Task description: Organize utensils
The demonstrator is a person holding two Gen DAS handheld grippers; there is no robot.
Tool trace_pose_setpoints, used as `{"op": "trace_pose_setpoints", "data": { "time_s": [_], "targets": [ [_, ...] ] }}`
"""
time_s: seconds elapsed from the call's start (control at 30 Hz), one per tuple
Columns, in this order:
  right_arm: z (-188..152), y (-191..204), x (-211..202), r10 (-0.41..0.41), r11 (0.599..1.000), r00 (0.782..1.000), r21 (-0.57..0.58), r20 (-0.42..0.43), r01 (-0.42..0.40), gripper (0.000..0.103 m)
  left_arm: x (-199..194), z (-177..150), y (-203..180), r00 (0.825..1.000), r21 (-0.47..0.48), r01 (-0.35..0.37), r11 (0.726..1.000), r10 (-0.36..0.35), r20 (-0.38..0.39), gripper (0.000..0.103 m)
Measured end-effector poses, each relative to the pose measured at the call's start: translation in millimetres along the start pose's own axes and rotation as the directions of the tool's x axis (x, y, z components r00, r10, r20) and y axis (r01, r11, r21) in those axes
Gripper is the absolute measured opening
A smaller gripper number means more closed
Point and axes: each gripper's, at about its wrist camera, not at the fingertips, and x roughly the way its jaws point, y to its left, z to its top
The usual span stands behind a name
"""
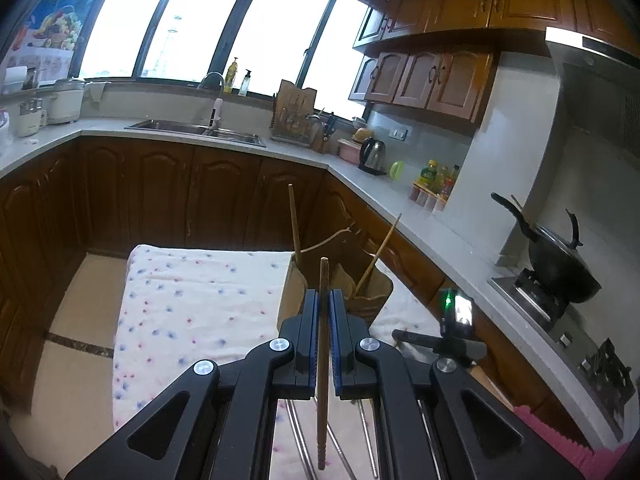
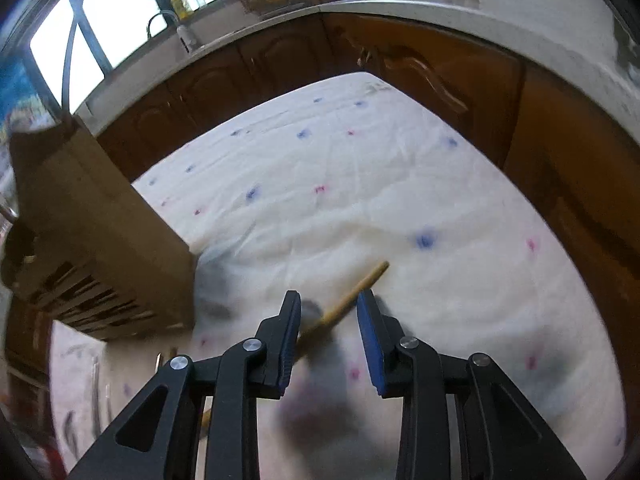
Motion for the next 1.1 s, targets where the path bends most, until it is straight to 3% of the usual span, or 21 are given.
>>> {"op": "trace_pose_setpoints", "data": {
  "time_s": [0.03,0.1,0.13,0.17,0.33,0.4,0.47,0.57,0.73,0.93,1.1],
  "targets": [
    [1.0,1.5,2.1,-0.012,1.0,1.0,-0.015,0.006,0.012,0.018,-1.0,-0.8,0.8,1.0,-0.001,0.0,1.0,0.0,0.0,0.003],
    [0.7,-0.6,-1.3,-0.007,1.0,1.0,-0.018,0.024,0.008,0.013,-0.2,-0.6,1.3,1.0,0.0,0.0,1.0,0.0,0.002,0.003],
    [0.7,-4.4,-4.3,0.004,1.0,1.0,-0.008,0.031,-0.003,0.001,-0.8,-1.0,0.5,1.0,0.001,-0.001,1.0,0.001,0.002,0.003],
    [-0.1,-7.7,-8.1,0.035,0.999,0.999,0.012,0.038,-0.036,0.0,0.1,-0.7,0.5,1.0,0.002,-0.001,1.0,0.001,0.003,0.003],
    [-0.2,-8.1,-30.0,0.068,0.997,0.993,0.034,0.097,-0.072,0.0,-0.7,-2.8,0.7,1.0,0.002,0.001,1.0,-0.001,0.004,0.003],
    [3.9,-13.0,-27.8,0.083,0.994,0.994,0.071,0.071,-0.088,0.001,-1.2,-3.1,-1.1,1.0,0.003,0.005,1.0,-0.005,0.006,0.003],
    [7.5,-20.9,-16.2,0.103,0.986,0.995,0.134,-0.004,-0.102,0.011,-3.5,-3.8,-1.7,1.0,0.006,0.003,1.0,-0.003,0.01,0.003],
    [8.1,-15.2,2.1,0.052,0.991,0.996,0.127,-0.077,-0.042,0.011,-4.7,-4.7,-0.6,1.0,0.005,0.01,1.0,-0.01,0.013,0.003],
    [16.8,5.5,14.5,-0.073,0.997,0.996,0.027,-0.06,0.075,0.01,-5.9,-5.5,3.7,1.0,0.0,0.016,1.0,-0.016,0.011,0.003],
    [27.2,-24.3,17.0,0.079,0.97,0.992,0.235,-0.094,-0.055,0.016,-8.5,-4.5,6.3,1.0,-0.008,0.011,1.0,-0.011,0.019,0.003],
    [34.5,-24.6,20.7,0.079,0.959,0.99,0.278,-0.116,-0.044,0.016,-3.0,-5.7,9.5,0.999,-0.022,0.025,0.999,-0.025,0.022,0.003]
  ]
}}
